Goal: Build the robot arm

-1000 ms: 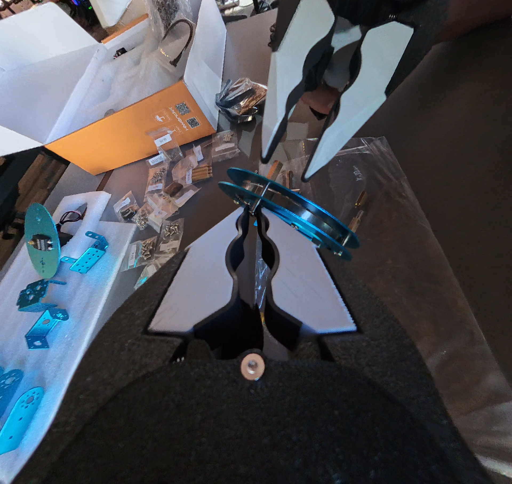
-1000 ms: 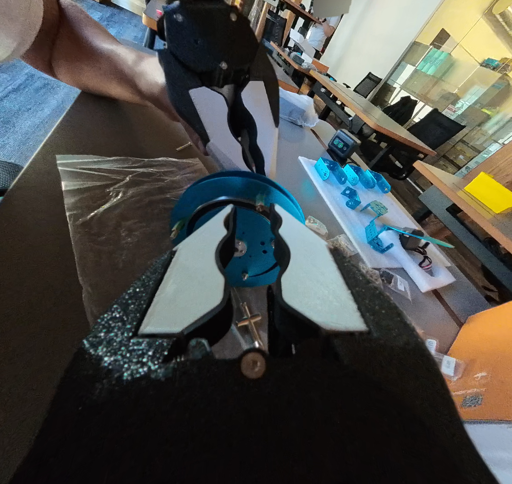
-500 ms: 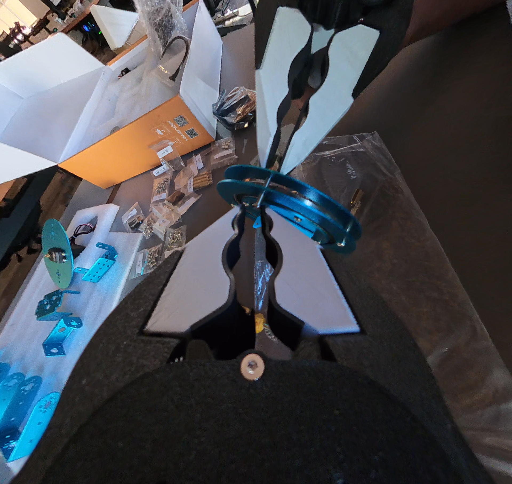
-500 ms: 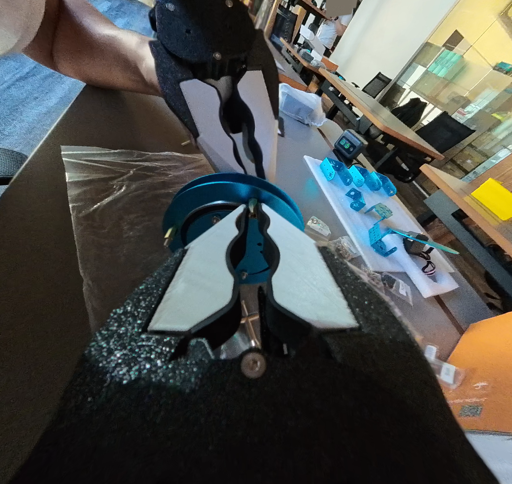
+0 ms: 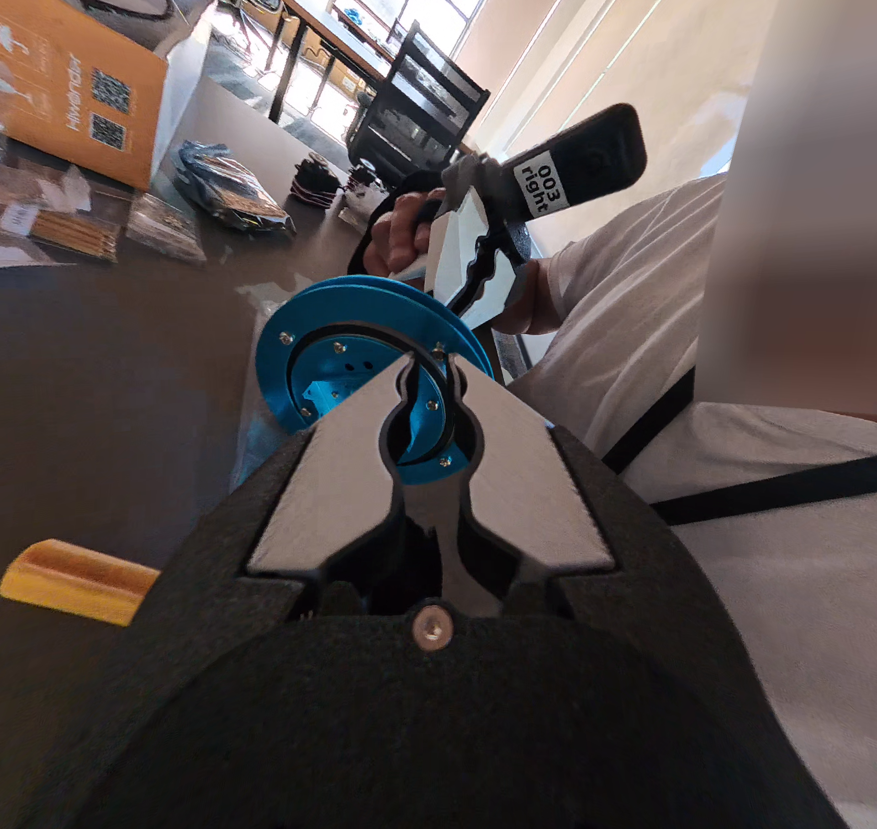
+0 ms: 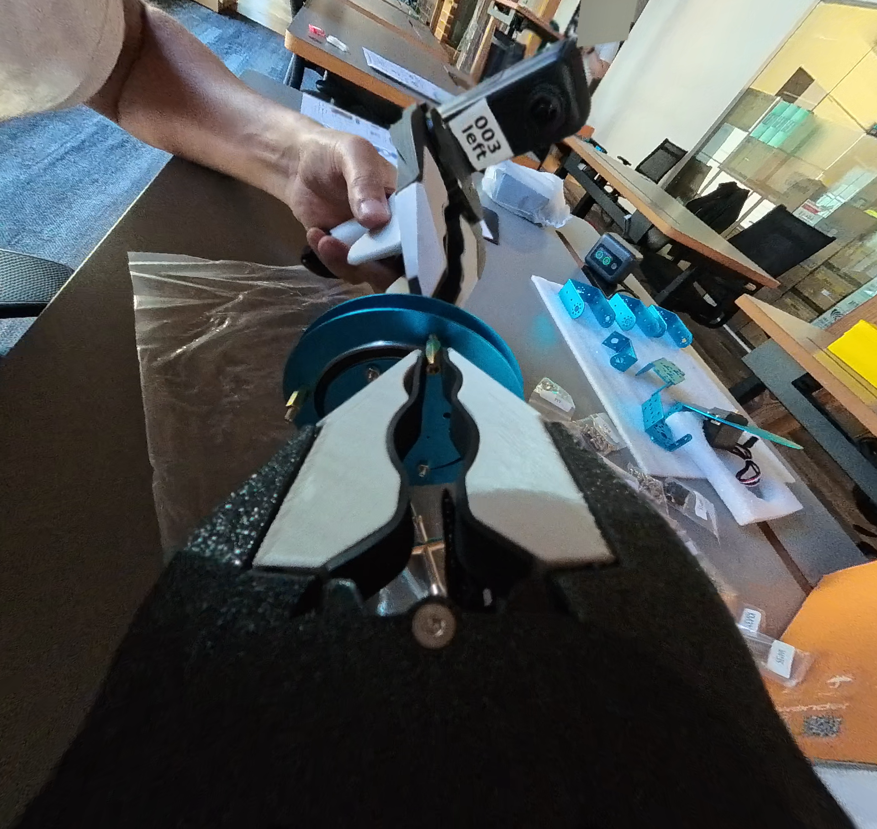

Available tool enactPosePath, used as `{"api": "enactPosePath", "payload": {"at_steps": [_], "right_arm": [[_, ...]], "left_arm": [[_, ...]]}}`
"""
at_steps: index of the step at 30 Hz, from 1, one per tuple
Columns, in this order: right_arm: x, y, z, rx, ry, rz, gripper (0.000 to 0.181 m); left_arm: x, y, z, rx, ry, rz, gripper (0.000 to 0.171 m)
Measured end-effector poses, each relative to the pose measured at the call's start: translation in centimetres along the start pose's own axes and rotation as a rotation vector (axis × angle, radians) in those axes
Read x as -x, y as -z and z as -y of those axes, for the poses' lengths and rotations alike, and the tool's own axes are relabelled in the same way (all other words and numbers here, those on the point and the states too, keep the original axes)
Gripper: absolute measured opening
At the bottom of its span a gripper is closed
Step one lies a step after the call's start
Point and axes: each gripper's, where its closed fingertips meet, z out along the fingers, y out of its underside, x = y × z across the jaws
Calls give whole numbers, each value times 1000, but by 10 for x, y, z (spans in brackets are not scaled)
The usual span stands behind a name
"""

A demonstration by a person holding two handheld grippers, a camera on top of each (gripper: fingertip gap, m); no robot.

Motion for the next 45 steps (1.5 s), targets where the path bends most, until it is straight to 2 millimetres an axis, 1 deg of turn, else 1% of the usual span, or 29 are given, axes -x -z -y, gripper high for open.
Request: {"api": "enactPosePath", "payload": {"at_steps": [3,7,8,14,23,27,29,33,42,44,45], "right_arm": [[0,0,0,6,25,-9,4],[3,0,1,6,58,-8,4],[4,-1,2,6,64,-8,4],[4,-1,2,21,98,-27,4],[4,0,2,24,120,-35,5],[5,0,2,30,82,-26,5],[5,0,2,39,-21,6,4],[8,1,1,45,-332,126,5],[12,5,3,-13,-1124,448,4],[11,5,4,-45,-1244,499,4],[12,6,4,-56,-1259,520,4]], "left_arm": [[-4,-2,-1,-12,38,-44,7],[-6,0,5,-53,107,-94,6],[-6,0,5,-56,119,-102,4],[-5,1,4,-44,102,-82,4],[-7,-3,-1,-21,134,-99,4],[-7,-3,-2,-8,94,-77,4],[-7,-3,-2,-1,39,-54,3],[-8,-4,-4,27,-101,8,4],[-7,-6,-6,78,-357,149,4],[-7,-7,-6,85,-380,166,4],[-8,-8,-6,84,-376,165,4]]}}
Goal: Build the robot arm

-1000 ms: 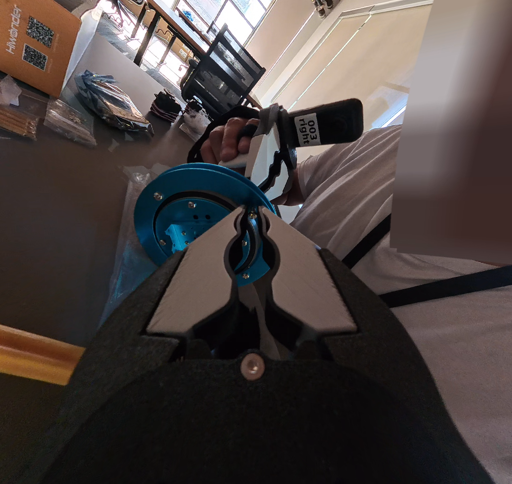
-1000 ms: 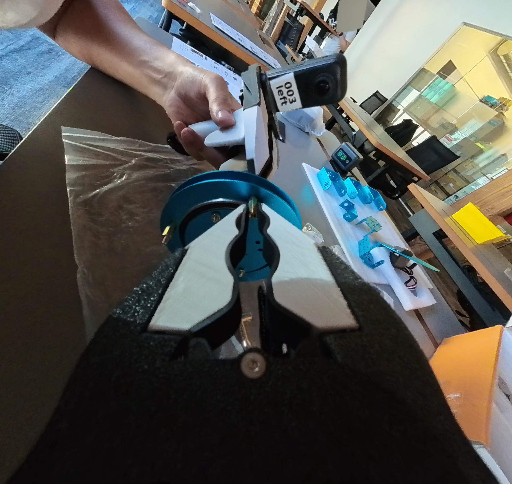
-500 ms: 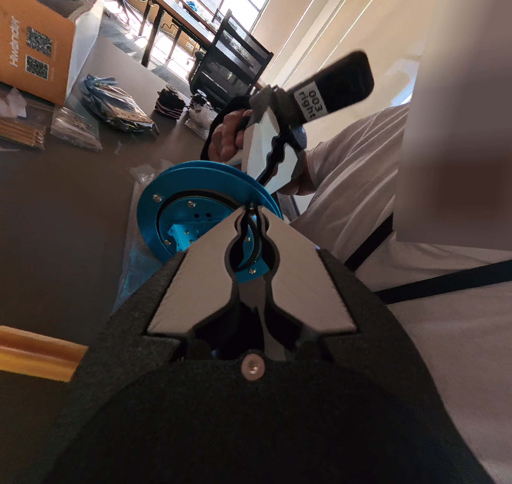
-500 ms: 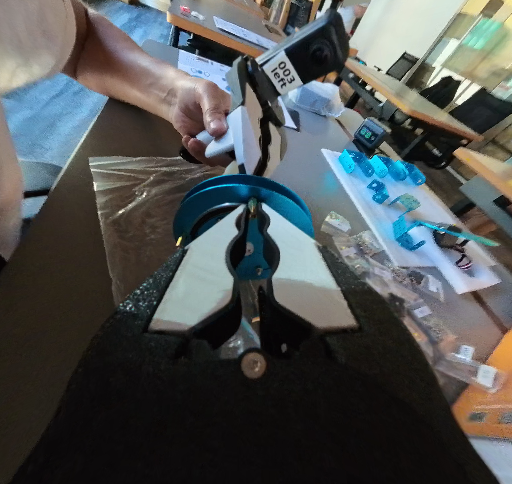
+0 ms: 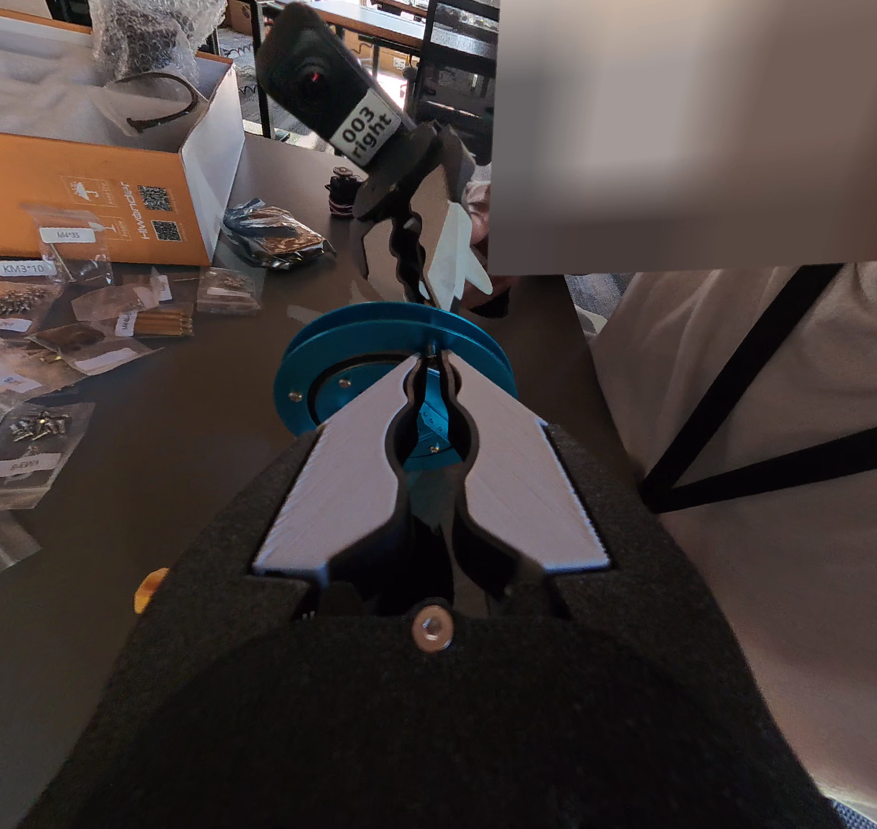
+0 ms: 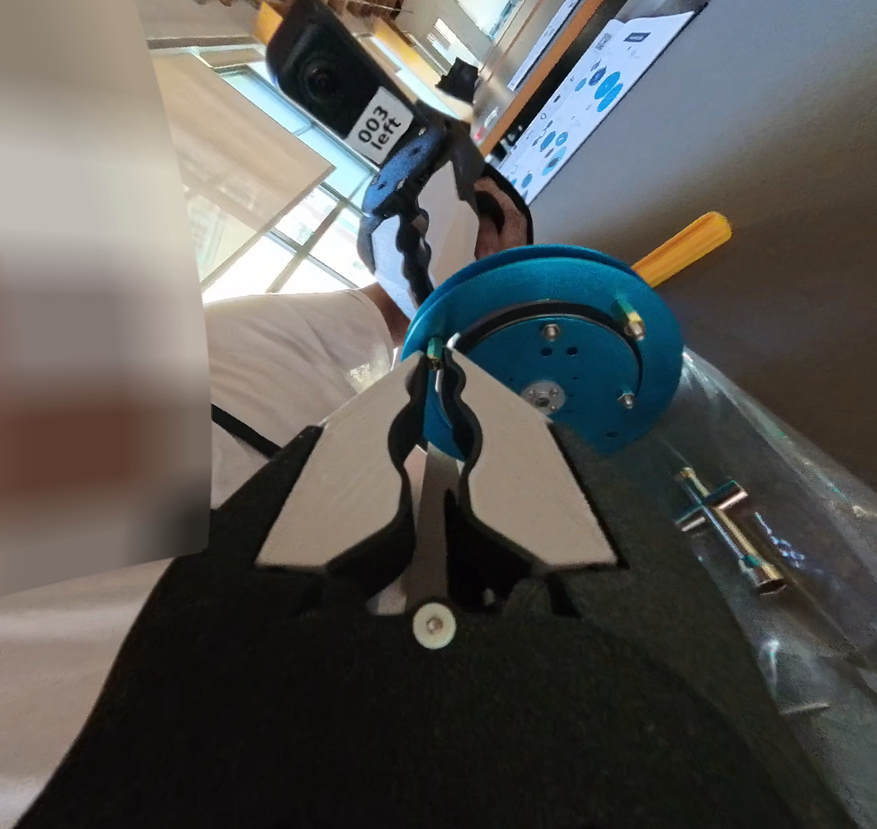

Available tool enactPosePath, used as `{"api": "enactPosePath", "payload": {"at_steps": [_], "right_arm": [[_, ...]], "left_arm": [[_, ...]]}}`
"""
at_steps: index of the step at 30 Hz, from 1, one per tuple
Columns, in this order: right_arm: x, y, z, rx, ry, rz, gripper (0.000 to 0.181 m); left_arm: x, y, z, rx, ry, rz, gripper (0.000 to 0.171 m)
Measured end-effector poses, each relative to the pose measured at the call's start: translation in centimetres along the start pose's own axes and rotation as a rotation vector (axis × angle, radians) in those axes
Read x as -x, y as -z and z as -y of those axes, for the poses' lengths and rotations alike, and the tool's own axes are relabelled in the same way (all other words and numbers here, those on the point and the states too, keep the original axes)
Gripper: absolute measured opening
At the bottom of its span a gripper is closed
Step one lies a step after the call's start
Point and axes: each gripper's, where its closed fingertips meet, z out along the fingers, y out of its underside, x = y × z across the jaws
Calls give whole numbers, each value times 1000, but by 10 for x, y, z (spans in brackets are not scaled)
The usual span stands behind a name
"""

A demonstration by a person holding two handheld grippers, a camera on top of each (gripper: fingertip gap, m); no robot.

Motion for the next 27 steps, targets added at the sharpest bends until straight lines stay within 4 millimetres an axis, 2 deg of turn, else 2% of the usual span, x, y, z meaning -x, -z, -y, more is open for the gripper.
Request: {"api": "enactPosePath", "payload": {"at_steps": [3,6,9,12,15,21,23,27], "right_arm": [[0,0,-1,18,112,-16,6],[-8,2,-1,48,424,-163,14],[-7,5,-1,83,742,-266,13],[-4,5,0,89,912,-328,11],[0,3,1,66,944,-325,7],[-2,3,1,56,848,-280,5],[-1,2,1,50,837,-255,5],[-3,6,3,44,781,-222,5]], "left_arm": [[0,0,0,-5,14,-4,4],[-1,0,0,-14,47,-22,4],[0,0,0,-22,83,-32,4],[-1,-1,0,-32,113,-50,4],[-2,-3,0,-39,114,-58,4],[-1,1,-1,-26,48,-69,6],[8,7,-2,-18,-31,-30,21],[20,20,0,-47,-76,-28,26]]}}
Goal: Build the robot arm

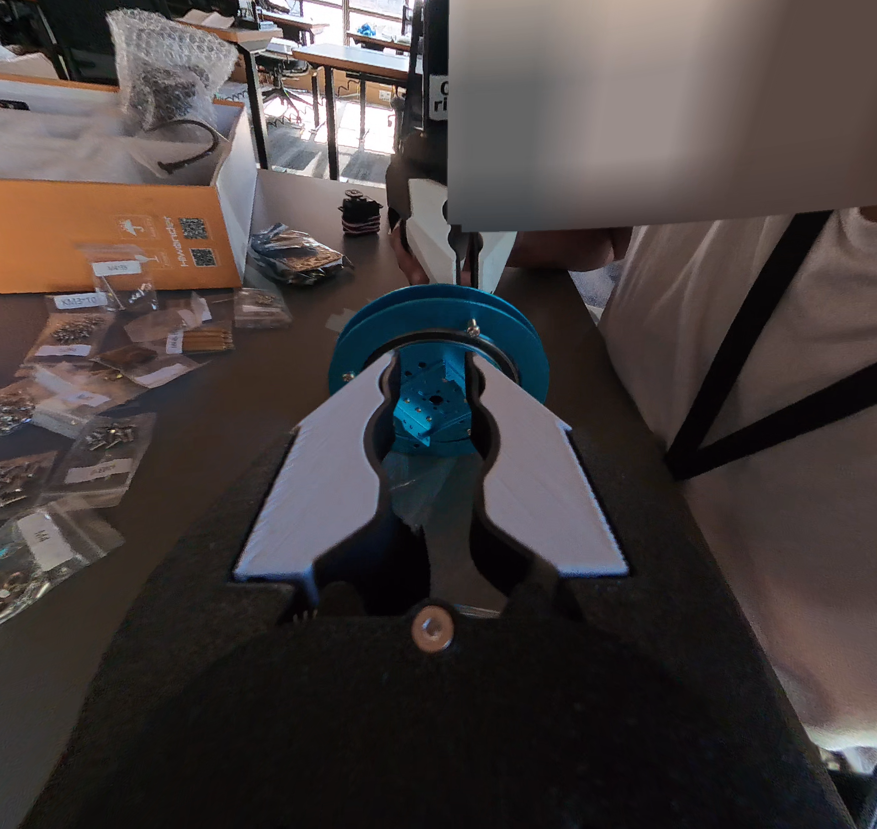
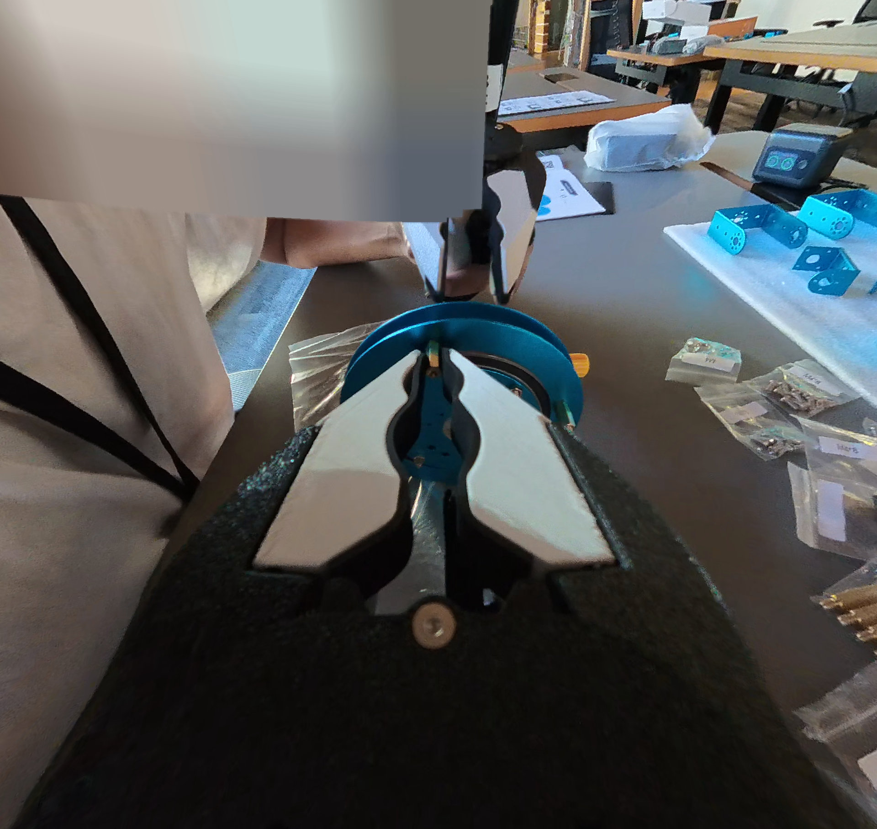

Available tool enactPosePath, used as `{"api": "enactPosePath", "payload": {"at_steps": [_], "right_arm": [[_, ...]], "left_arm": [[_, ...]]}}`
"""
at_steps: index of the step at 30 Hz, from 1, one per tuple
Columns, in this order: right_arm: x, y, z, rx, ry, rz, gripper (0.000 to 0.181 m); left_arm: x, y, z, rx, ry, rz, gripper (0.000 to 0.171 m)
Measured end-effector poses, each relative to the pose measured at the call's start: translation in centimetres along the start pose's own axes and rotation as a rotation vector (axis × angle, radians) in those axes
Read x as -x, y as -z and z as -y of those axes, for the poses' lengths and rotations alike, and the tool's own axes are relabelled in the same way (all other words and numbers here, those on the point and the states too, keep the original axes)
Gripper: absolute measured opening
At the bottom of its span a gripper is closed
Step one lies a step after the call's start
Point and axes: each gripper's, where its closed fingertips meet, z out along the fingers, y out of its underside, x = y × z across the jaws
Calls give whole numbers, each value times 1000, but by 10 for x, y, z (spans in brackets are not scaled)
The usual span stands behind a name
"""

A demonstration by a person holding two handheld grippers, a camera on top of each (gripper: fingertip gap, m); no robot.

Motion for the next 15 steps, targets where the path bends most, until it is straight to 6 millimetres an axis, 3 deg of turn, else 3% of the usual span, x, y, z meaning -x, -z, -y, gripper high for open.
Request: {"api": "enactPosePath", "payload": {"at_steps": [6,11,15], "right_arm": [[0,7,-2,-22,-92,61,6],[-9,-17,5,-23,-159,10,6],[-13,-2,3,-22,-144,-10,8]], "left_arm": [[8,0,-5,-31,11,4,29],[2,-6,-12,-21,19,-27,30],[4,-4,-11,-22,2,-14,29]]}}
